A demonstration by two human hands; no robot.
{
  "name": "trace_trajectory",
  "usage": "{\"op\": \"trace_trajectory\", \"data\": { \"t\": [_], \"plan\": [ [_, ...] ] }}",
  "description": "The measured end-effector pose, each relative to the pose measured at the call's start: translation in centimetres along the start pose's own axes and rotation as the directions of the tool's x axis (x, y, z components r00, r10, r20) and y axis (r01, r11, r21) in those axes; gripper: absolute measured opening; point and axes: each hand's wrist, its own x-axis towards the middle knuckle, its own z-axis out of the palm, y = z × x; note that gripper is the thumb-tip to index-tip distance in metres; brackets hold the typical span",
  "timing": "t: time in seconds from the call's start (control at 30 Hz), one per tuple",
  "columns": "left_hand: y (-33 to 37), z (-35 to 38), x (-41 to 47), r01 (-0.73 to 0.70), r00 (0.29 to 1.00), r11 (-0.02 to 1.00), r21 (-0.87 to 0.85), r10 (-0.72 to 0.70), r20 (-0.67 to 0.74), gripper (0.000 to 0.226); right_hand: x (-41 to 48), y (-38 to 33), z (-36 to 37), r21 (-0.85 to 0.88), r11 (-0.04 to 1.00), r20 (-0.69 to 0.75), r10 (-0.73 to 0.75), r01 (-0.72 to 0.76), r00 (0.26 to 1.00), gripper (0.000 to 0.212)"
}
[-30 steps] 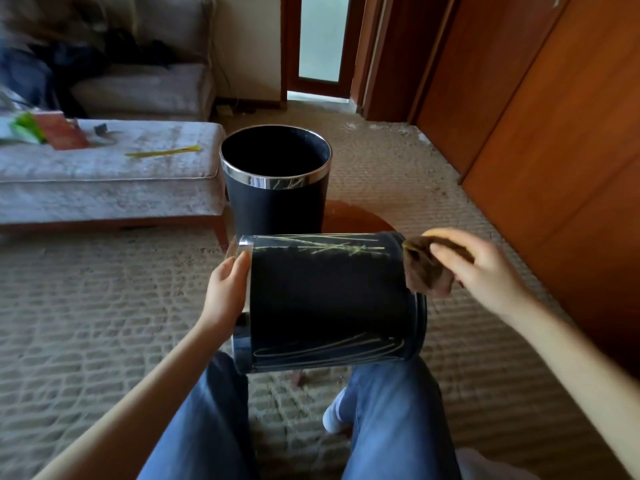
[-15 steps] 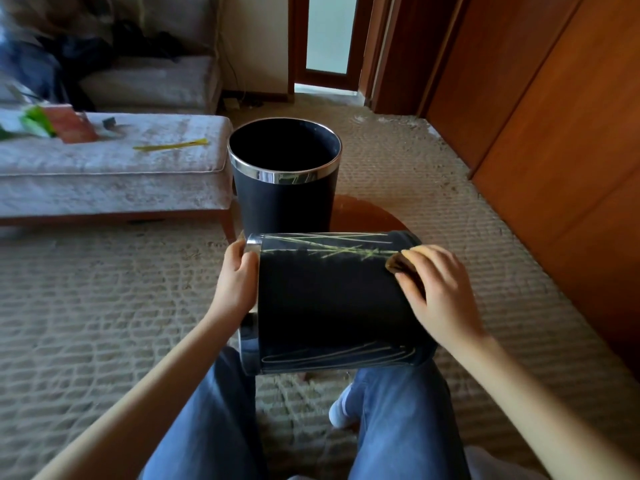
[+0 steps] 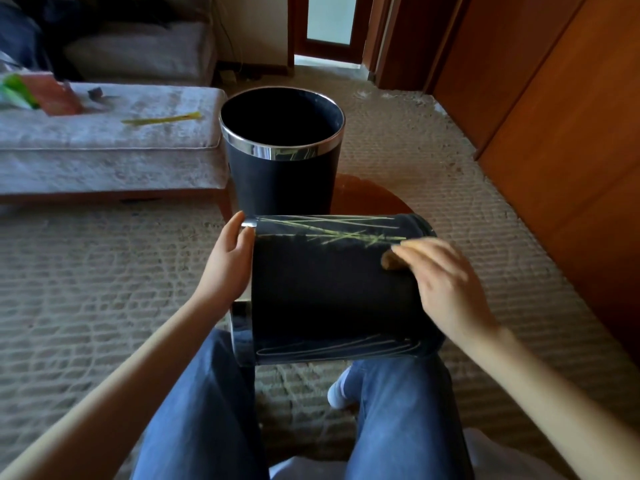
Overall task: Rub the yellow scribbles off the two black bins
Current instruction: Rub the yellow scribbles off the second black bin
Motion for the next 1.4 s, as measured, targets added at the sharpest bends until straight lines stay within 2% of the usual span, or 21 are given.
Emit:
{"op": "trace_trajectory", "data": {
  "t": [0.07,0.13,0.2,0.23,0.37,0.47,0.63,0.8,0.87,1.0,1.13,1.27,1.33,1.4],
  "plan": [
    [0.1,0.0,-0.4,-0.008,1.000,1.000,-0.003,0.008,-0.008,0.047,3.7,1.1,0.6,0.005,0.998,0.110,0.061,-0.062,0.992,0.029],
    [0.2,0.0,-0.5,-0.013,1.000,1.000,-0.012,0.013,-0.009,0.047,6.8,2.6,1.2,0.001,0.990,0.281,0.135,-0.141,0.950,0.029],
    [0.5,0.1,-0.4,0.001,1.000,1.000,-0.013,-0.002,-0.005,0.047,7.9,3.0,1.5,-0.026,0.988,0.350,0.149,-0.150,0.925,0.030],
    [0.6,0.1,-0.2,0.012,1.000,1.000,-0.017,-0.012,-0.002,0.048,7.5,2.6,1.5,-0.053,0.989,0.316,0.147,-0.138,0.937,0.030],
    [0.9,0.2,0.6,0.033,0.999,0.998,-0.045,-0.032,0.018,0.059,0.6,-0.6,0.2,-0.095,0.992,0.021,0.084,-0.081,0.996,0.031],
    [0.8,0.2,0.4,0.027,0.999,0.999,-0.043,-0.026,0.023,0.055,-3.5,-1.9,-0.7,-0.100,0.995,-0.027,0.000,-0.003,1.000,0.033],
    [0.4,0.1,-1.0,-0.025,1.000,0.999,-0.036,0.025,-0.004,0.046,1.3,-1.8,0.1,-0.064,0.998,0.039,0.012,-0.010,0.999,0.041],
    [0.6,-0.1,-2.2,-0.040,0.999,0.998,-0.038,0.040,-0.018,0.045,8.4,-0.2,2.3,-0.134,0.987,0.328,0.132,-0.092,0.935,0.041],
    [0.7,-0.1,-2.3,-0.037,0.999,0.999,-0.037,0.037,-0.021,0.045,7.7,-0.7,2.2,-0.144,0.988,0.281,0.100,-0.061,0.954,0.042],
    [1.3,0.1,-1.8,-0.038,0.999,0.999,-0.011,0.038,-0.020,0.045,1.0,-3.3,0.1,-0.133,0.991,0.073,-0.013,0.023,0.997,0.041],
    [1.0,0.1,-2.0,-0.037,0.999,0.999,-0.033,0.037,-0.022,0.045,-0.9,-4.1,-0.4,-0.067,0.993,0.024,-0.100,0.102,0.995,0.028],
    [0.8,-0.1,-3.2,-0.060,0.998,0.998,-0.016,0.060,-0.033,0.043,4.7,-3.6,1.2,-0.014,1.000,0.115,-0.012,0.014,0.993,0.020],
    [0.8,-0.2,-3.9,-0.080,0.996,0.997,-0.008,0.080,-0.035,0.044,7.9,-2.9,2.3,-0.020,0.998,0.233,0.055,-0.052,0.971,0.017],
    [0.9,-0.3,-4.1,-0.085,0.996,0.996,-0.002,0.085,-0.027,0.044,9.7,-2.6,2.9,-0.019,0.998,0.342,0.060,-0.057,0.938,0.018]
  ]
}}
